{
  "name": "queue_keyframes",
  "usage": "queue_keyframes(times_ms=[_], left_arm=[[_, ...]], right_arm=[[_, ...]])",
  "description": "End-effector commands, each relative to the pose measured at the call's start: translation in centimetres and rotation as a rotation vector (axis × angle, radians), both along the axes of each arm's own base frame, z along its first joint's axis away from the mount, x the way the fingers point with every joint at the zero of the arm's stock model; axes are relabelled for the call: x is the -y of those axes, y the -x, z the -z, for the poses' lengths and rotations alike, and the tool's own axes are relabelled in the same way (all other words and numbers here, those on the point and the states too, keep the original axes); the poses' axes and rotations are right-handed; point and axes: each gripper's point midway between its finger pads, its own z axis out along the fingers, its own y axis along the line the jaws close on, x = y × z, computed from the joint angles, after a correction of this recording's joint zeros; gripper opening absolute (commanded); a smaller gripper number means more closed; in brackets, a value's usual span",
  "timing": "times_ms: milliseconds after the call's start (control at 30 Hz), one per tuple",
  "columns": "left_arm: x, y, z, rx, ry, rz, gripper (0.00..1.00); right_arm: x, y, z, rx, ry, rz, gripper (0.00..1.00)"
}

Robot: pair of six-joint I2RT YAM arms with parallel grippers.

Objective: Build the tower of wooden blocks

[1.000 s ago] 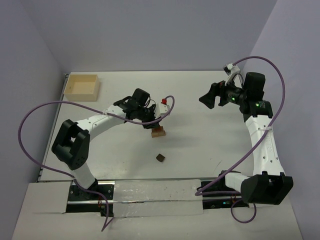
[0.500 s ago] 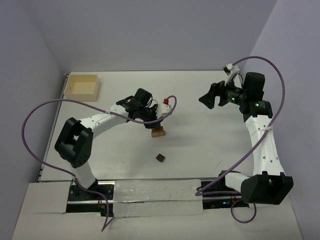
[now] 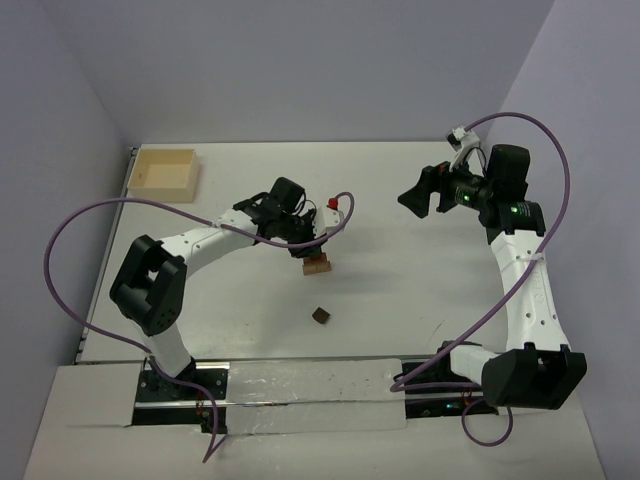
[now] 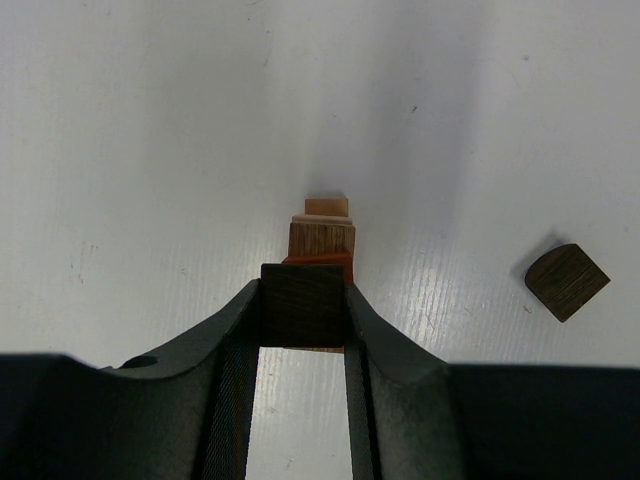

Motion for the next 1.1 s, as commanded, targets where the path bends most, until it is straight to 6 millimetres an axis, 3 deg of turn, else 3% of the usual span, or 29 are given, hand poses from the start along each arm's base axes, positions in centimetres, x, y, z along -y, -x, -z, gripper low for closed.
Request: queue_keyframes(times_ms=[0,1067], left_arm=[[1.08,-0.49,-1.13,0.021,0.039,0.004,0.22],[0.81,0.17,-0.50,-0.001,0.038,0.011,0.25]], right_arm=[[-0.23,-0.12,-1.63,0.050,0.011,-0.013,1.00],[-0.27,-0.06,-1.65,0.056,0.012,-0.016,1.00]])
